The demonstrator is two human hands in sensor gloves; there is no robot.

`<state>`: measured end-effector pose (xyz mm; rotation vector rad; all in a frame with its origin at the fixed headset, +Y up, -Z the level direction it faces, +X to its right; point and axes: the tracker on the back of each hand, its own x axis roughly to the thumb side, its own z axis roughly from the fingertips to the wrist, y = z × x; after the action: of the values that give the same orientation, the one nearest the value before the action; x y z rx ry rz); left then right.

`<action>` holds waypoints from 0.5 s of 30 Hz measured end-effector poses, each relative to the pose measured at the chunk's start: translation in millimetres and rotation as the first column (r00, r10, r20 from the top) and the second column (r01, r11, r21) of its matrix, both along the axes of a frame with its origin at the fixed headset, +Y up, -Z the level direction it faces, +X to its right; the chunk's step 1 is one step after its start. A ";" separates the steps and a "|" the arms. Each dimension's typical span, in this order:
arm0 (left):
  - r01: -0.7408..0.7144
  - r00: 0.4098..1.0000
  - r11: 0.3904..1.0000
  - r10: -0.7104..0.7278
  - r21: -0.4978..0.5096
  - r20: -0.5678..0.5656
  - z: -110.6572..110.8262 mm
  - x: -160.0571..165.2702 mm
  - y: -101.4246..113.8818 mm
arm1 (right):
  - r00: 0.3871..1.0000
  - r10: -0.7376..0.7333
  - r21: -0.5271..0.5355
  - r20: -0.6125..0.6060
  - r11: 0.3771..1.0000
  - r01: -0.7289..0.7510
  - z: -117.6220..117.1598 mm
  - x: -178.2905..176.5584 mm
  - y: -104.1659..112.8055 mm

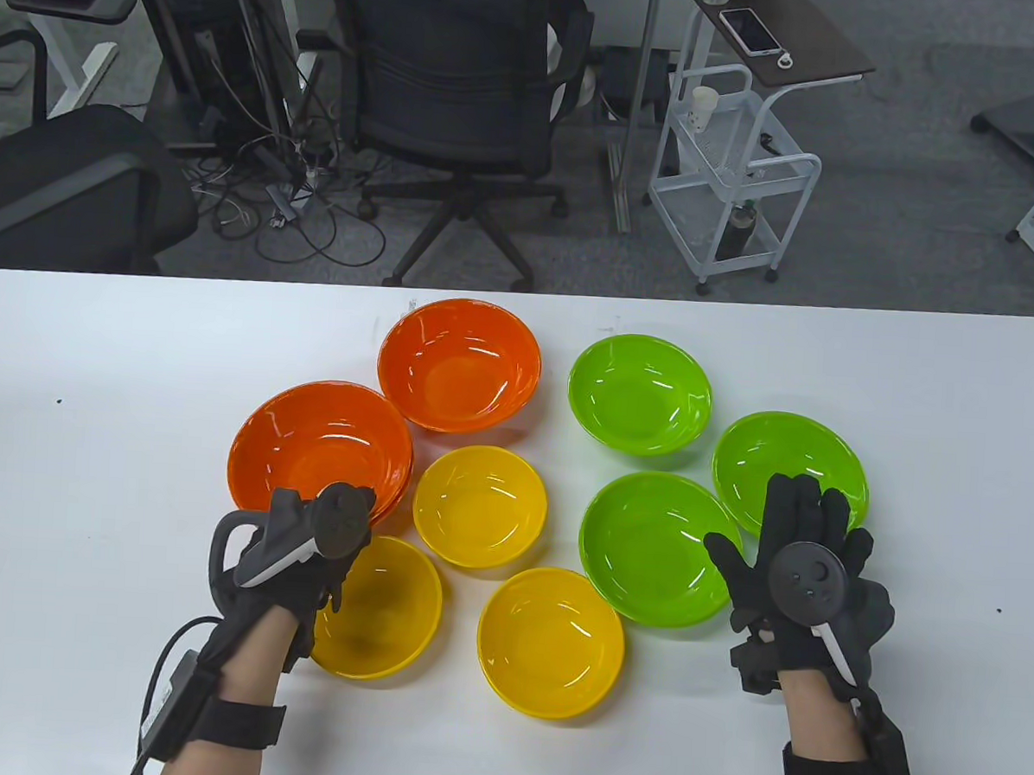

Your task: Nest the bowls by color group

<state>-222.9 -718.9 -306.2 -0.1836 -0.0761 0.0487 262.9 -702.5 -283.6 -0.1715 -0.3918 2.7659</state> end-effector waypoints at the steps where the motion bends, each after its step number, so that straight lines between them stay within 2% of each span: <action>1: 0.007 1.000 1.000 -0.007 0.004 -0.010 -0.2 -0.6 4.5 | 1.000 0.001 0.000 -0.001 1.000 -0.001 0.0 0.0 0.1; 4: -0.007 0.999 1.000 0.008 0.026 -0.047 -3.2 -1.8 21.7 | 1.000 -0.003 -0.002 -0.003 1.000 0.003 -0.5 0.0 0.0; 7: -0.017 0.998 0.992 0.025 0.123 -0.061 -10.0 6.1 49.2 | 1.000 -0.005 -0.002 -0.004 1.000 0.005 -0.3 0.5 0.5; 10: -0.042 0.998 0.981 0.049 0.192 -0.034 -21.6 29.0 71.3 | 1.000 -0.007 0.002 -0.004 1.000 0.007 0.1 2.0 1.4; 15: -0.032 0.999 0.981 0.037 0.191 -0.023 -56.1 80.8 87.1 | 1.000 -0.008 0.000 0.001 1.000 0.008 1.2 4.7 1.5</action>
<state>-142.2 -631.8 -362.3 0.0099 -0.0576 0.0778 267.6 -700.9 -282.4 -0.1735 -0.3908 2.7578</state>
